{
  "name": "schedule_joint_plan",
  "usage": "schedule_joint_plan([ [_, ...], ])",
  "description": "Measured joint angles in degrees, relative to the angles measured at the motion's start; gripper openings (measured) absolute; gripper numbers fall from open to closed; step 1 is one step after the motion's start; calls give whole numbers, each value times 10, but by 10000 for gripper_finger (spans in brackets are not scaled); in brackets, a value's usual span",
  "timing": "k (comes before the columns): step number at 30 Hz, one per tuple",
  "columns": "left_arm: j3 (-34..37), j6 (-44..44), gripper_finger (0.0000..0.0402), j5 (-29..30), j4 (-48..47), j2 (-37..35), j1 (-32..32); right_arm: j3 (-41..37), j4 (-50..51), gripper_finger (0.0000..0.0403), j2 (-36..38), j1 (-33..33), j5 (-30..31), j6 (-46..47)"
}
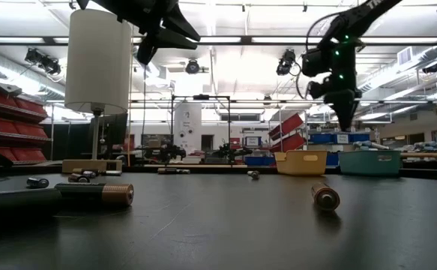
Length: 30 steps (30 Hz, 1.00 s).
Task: Sort batteries
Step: Put the black battery into the yellow bin
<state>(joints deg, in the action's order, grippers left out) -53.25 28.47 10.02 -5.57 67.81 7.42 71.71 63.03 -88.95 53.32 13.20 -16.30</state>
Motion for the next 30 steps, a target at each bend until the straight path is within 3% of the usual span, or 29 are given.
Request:
schedule_joint_plan([
  [10,0,54,103,-33,-4,0,1,47,-34,251,0,-129,-27,101],
  [15,0,48,103,-51,-33,3,-1,66,-130,238,0,-200,-160,204],
  [18,0,26,103,-47,-45,5,1,66,-239,228,0,-247,-203,274],
  [24,0,4,103,-46,-82,4,5,51,-414,212,0,-342,-184,347],
  [30,0,-27,103,-44,-176,5,-10,50,-393,211,0,-413,-145,378],
])
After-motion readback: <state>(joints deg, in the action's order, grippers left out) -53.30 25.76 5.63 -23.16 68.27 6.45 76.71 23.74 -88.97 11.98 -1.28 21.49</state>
